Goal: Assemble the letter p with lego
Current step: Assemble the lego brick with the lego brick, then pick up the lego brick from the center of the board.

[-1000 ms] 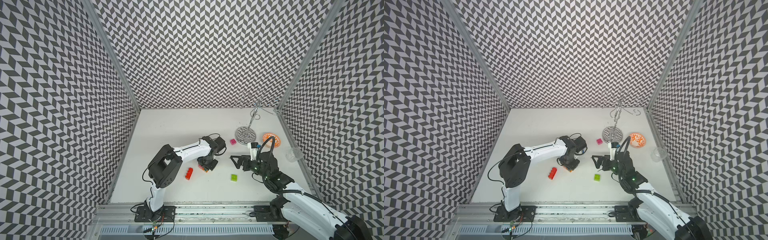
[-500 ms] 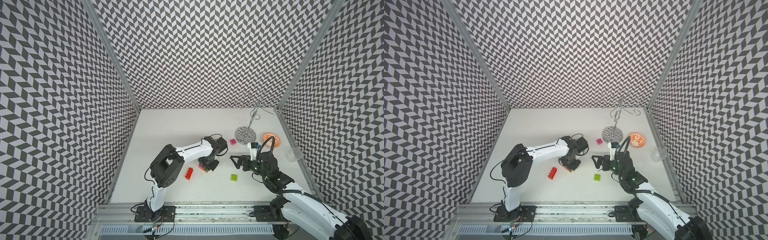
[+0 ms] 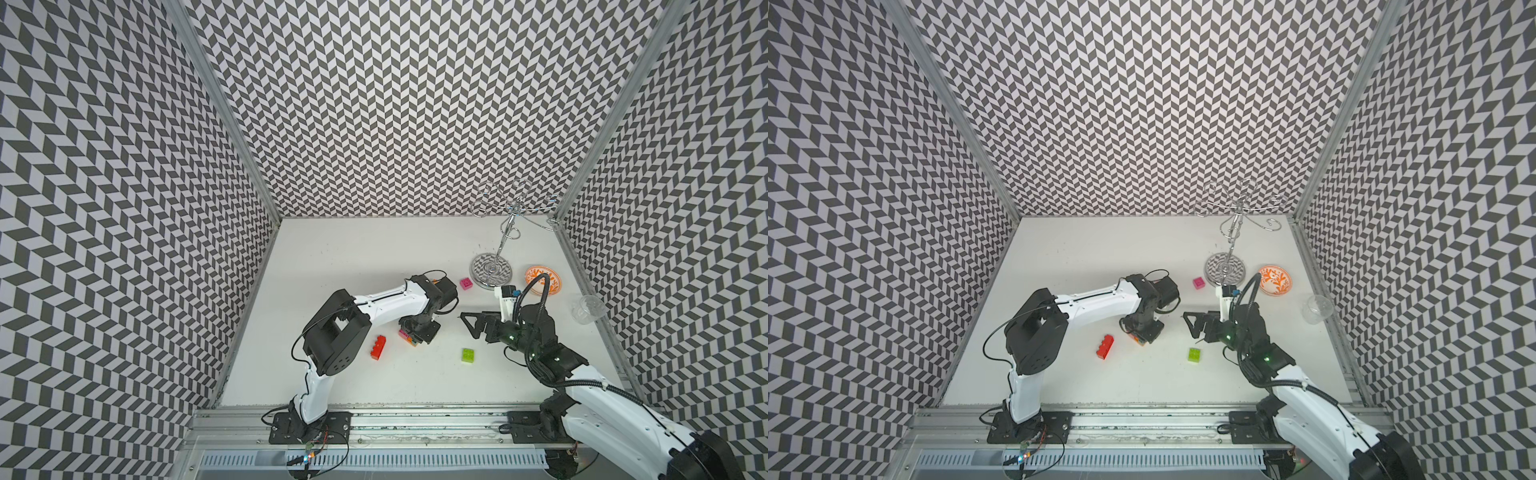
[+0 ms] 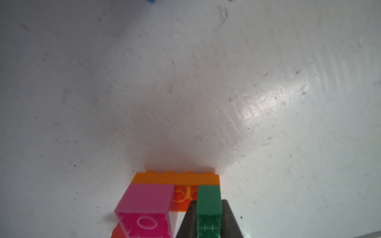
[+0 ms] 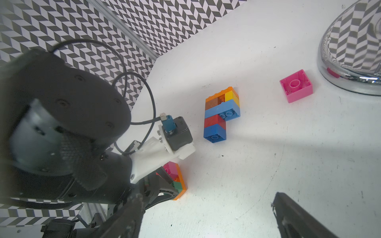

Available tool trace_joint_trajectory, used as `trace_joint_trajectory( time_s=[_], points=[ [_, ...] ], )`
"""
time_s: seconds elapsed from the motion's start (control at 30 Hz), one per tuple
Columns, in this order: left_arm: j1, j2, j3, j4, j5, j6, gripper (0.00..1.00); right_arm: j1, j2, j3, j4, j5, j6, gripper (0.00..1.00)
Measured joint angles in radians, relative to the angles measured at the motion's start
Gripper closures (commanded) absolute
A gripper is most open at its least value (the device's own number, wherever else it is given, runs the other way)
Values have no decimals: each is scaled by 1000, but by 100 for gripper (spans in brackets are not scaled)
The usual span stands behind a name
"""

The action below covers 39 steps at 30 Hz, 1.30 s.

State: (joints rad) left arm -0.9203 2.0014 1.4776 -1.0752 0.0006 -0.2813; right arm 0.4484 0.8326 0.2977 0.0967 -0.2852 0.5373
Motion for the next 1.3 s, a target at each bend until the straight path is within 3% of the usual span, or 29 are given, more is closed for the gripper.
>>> trace_joint_trajectory(
  time_s=[0.3,0.87,1.1,1.3],
  points=[
    [0,-20,-29,32,0,-5,91,0,0,-1,0,0,-3,1],
    [0,-44,-28,35,12,-9,45,0,0,0,-53,8,-56,1],
    [3,-205,-63,72,19,-35,32,0,0,0,-50,-35,-68,1],
    [50,-412,-265,157,-7,-118,31,0,17,0,-10,-161,-87,1]
  ],
)
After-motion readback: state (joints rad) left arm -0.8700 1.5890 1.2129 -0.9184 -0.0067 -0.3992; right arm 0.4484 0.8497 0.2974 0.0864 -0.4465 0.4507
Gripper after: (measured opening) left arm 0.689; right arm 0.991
